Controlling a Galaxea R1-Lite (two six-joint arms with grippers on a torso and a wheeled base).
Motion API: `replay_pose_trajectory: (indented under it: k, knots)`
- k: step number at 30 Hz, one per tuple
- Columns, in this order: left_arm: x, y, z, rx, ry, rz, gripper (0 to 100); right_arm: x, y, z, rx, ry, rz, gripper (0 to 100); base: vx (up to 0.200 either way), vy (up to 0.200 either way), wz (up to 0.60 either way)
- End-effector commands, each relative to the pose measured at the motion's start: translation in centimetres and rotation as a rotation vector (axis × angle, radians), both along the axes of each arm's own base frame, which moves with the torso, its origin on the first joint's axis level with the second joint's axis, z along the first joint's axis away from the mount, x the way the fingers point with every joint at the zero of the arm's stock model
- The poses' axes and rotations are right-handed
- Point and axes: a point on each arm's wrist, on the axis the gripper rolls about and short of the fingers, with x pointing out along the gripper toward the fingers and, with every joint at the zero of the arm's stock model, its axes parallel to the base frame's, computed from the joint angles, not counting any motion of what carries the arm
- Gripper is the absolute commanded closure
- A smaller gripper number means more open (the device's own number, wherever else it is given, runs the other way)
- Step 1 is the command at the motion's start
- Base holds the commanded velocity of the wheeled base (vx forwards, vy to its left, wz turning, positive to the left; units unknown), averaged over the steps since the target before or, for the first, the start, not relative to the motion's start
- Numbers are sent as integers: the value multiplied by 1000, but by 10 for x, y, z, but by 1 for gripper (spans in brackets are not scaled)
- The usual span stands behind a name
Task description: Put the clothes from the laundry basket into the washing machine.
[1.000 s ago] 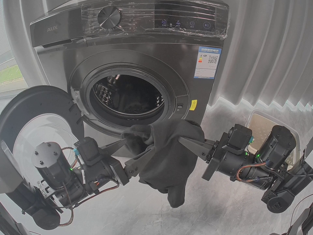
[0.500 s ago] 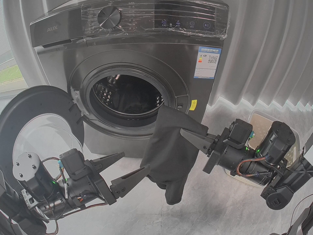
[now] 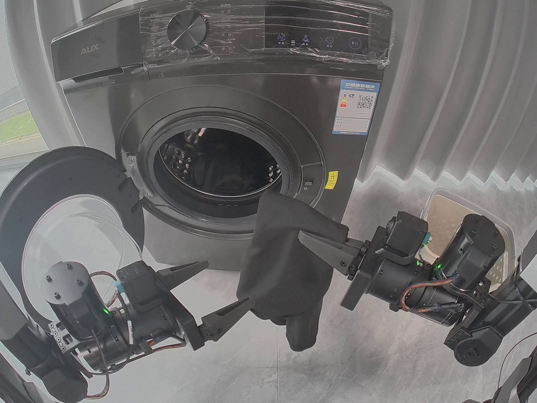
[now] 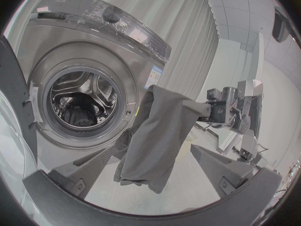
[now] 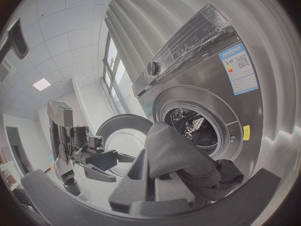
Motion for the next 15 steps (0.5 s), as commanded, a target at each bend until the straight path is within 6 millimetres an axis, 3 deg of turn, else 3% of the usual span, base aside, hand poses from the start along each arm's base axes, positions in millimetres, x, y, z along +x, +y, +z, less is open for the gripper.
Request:
replay_pose_trajectory:
  k: [1,15]
  knots:
    - [11,-7,-14,47,29,-4,0,-3,4,0,2,-2,17,100,0,0,0]
    - [40,-24,-23,88,-26,-57,0,-19,16,-3,-2,24,93,100,0,0,0]
